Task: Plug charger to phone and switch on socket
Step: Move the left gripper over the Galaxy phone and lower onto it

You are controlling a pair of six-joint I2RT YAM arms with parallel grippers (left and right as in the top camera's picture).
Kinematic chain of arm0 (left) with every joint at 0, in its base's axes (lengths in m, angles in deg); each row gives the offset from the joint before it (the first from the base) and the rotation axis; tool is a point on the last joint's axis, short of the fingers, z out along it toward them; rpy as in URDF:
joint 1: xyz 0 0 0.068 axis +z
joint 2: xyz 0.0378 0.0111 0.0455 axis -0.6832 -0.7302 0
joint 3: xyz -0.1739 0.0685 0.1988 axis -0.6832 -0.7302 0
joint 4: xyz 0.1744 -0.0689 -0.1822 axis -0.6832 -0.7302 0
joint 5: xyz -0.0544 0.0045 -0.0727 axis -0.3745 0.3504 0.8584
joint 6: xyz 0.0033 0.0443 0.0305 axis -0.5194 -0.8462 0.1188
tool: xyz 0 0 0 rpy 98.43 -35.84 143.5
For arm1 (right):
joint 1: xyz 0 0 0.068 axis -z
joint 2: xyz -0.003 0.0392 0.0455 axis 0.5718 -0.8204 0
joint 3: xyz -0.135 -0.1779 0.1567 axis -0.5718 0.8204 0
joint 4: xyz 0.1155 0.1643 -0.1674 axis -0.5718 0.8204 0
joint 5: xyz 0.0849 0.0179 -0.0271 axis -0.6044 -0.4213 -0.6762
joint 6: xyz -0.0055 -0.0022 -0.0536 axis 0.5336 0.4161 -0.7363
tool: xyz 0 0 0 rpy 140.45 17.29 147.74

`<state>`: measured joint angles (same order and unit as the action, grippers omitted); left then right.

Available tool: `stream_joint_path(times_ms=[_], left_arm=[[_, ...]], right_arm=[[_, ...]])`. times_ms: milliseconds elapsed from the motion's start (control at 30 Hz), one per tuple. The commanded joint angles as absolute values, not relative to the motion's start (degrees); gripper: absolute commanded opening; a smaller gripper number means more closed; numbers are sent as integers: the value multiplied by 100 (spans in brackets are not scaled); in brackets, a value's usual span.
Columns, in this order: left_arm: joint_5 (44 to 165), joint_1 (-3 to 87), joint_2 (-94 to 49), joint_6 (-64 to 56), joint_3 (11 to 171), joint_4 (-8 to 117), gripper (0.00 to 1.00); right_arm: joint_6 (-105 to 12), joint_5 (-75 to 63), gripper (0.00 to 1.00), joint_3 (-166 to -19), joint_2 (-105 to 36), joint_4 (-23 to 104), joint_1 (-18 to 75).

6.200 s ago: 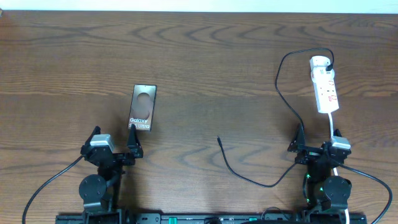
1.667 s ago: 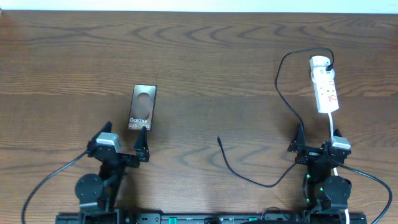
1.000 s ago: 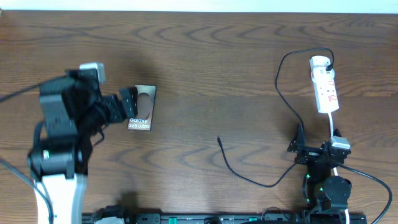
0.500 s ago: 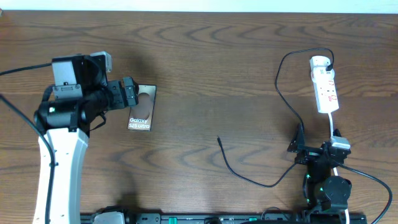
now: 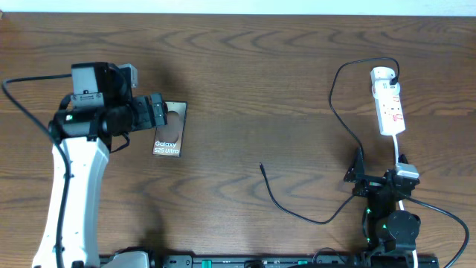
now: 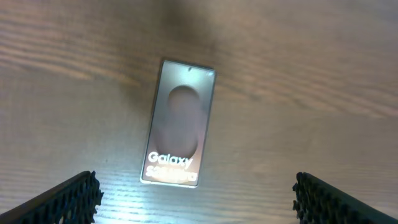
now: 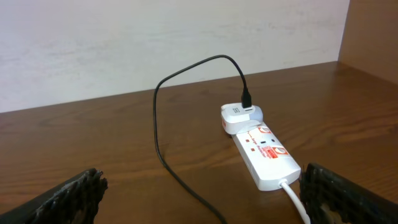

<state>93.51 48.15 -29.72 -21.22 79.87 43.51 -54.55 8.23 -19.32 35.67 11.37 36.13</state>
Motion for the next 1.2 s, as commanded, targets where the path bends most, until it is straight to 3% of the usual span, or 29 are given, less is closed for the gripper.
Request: stream_joint_path(times_ms=[0,333,1167], left_arm=[[8932,4680,-3285,-2218,8107,4237,98],[8232,3965,-4244,-2393,8164,4222,98],[8187,3952,-5342,-2646,8184,5029,98]], right_arm=[[-5512,812,99,-1925,3589,1156,3637],[-5512,812,99,-1925,3589,1156,3637],[-5512,812,99,-1925,3589,1156,3637]])
